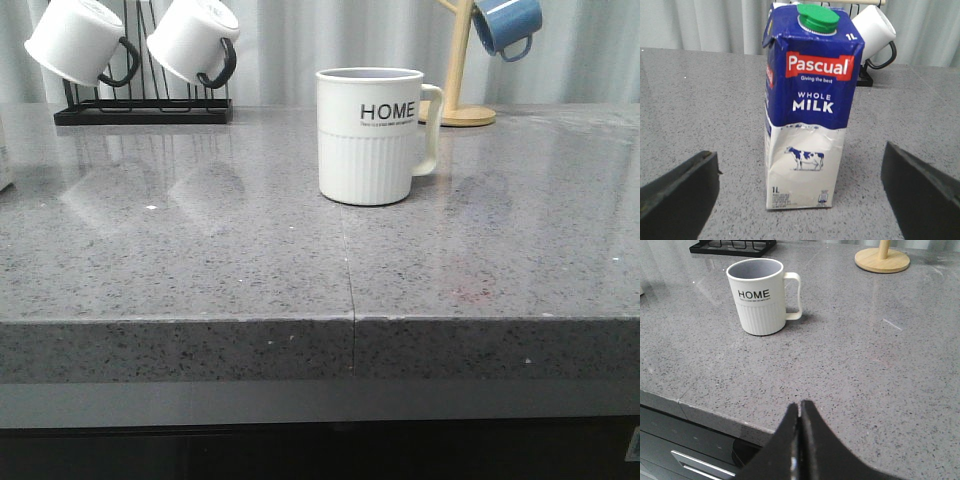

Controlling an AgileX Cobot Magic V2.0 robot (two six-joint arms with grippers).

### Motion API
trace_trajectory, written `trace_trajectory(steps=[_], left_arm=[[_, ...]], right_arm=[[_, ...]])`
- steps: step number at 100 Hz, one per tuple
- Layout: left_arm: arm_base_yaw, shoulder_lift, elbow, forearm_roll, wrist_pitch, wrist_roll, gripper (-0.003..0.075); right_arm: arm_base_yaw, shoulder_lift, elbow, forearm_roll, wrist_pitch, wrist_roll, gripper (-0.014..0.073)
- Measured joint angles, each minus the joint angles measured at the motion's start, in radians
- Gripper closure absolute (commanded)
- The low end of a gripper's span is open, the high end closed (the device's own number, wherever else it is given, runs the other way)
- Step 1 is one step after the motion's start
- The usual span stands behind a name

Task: Place milk next to cup
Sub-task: 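Open the left gripper and grasp the blue-and-white milk carton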

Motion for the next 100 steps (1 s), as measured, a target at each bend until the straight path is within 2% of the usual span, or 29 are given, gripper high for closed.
trace_trajectory(steps=[23,39,55,100], left_arm=[[0.000,0.147,-0.086,0.000,-0.008,0.000,0.0113],[-0.046,0.236,-0.119,0.000,-0.026,0.000,0.0113],[-0.082,0.319,-0.126,0.000,-0.109,0.000,0.0122],[-0.052,0.492,-0.127,0.000,-0.329,0.000,0.0122]], right_arm=[[0.000,0.000,0.000,0.000,0.000,0.000,0.0632],[0.000,0.000,0.000,0.000,0.000,0.000,0.0632],[0.000,0.000,0.000,0.000,0.000,0.000,0.0632],[0.000,0.000,0.000,0.000,0.002,0.000,0.0632]])
